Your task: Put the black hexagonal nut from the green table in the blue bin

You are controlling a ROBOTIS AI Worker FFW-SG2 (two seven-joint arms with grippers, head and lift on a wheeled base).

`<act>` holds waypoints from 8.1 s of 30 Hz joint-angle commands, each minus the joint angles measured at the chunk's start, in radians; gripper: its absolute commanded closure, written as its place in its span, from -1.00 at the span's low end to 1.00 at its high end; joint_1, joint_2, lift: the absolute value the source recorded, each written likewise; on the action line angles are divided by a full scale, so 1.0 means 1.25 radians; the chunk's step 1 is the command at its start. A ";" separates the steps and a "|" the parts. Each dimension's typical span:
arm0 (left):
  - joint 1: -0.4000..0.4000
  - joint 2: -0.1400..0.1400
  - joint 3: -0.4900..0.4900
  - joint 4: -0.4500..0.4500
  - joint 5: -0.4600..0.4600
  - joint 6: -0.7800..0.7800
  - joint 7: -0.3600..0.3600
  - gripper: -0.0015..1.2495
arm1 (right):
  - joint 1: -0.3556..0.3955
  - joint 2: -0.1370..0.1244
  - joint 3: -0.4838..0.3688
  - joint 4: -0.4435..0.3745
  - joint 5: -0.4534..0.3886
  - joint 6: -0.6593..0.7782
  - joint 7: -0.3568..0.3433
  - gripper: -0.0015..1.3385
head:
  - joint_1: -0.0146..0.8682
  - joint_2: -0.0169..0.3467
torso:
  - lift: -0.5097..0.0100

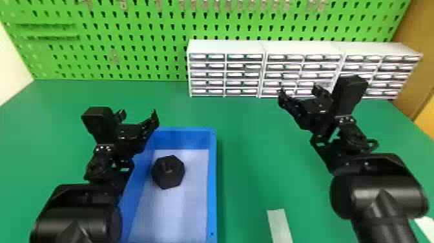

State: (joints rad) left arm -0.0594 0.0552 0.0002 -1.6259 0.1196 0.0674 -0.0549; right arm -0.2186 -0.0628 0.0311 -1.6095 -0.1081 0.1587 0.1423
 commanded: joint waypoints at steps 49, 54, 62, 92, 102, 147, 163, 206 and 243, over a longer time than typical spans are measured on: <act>-0.003 0.000 -0.011 0.002 -0.020 0.001 0.002 -0.42 | 0.088 0.017 -0.060 0.024 0.024 -0.133 -0.001 -0.58 | 0.59 -0.63 | 0.59; -0.003 0.000 -0.012 0.006 -0.020 0.001 0.003 -0.42 | 0.088 0.017 -0.059 0.024 0.030 -0.133 -0.001 -0.58 | 0.59 -0.63 | 0.59; 0.000 0.000 -0.012 0.007 -0.018 0.001 0.012 -0.42 | 0.088 0.018 -0.062 0.024 0.031 -0.120 -0.001 -0.58 | 0.59 -0.63 | 0.59; 0.005 0.000 -0.012 0.010 -0.021 0.015 0.038 -0.42 | 0.095 0.022 -0.059 0.022 0.052 -0.109 -0.008 -0.58 | 0.59 -0.63 | 0.59; 0.002 0.000 -0.011 -0.003 -0.027 0.027 0.039 -0.42 | 0.098 0.023 -0.059 0.022 0.051 -0.105 -0.008 -0.58 | 0.59 -0.63 | 0.59; 0.014 0.000 0.024 -0.048 -0.048 0.041 0.049 -0.42 | 0.102 0.027 -0.085 0.009 0.064 -0.096 -0.008 -0.58 | 0.59 -0.63 | 0.59; 0.014 0.000 0.023 -0.050 -0.045 0.043 0.049 -0.42 | 0.102 0.024 -0.084 0.009 0.064 -0.091 -0.008 -0.58 | 0.59 -0.63 | 0.59; 0.013 0.000 0.015 -0.050 -0.043 0.048 0.049 -0.42 | 0.104 0.026 -0.086 0.005 0.067 -0.080 -0.008 -0.58 | 0.59 -0.63 | 0.59; 0.013 0.000 0.013 -0.050 -0.043 0.052 0.049 -0.42 | 0.104 0.023 -0.084 0.004 0.067 -0.072 -0.008 -0.58 | 0.59 -0.63 | 0.59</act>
State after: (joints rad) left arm -0.0429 0.0552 0.0168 -1.6889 0.0659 0.1319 0.0061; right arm -0.0890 -0.0323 -0.0751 -1.6046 -0.0245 0.0689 0.1319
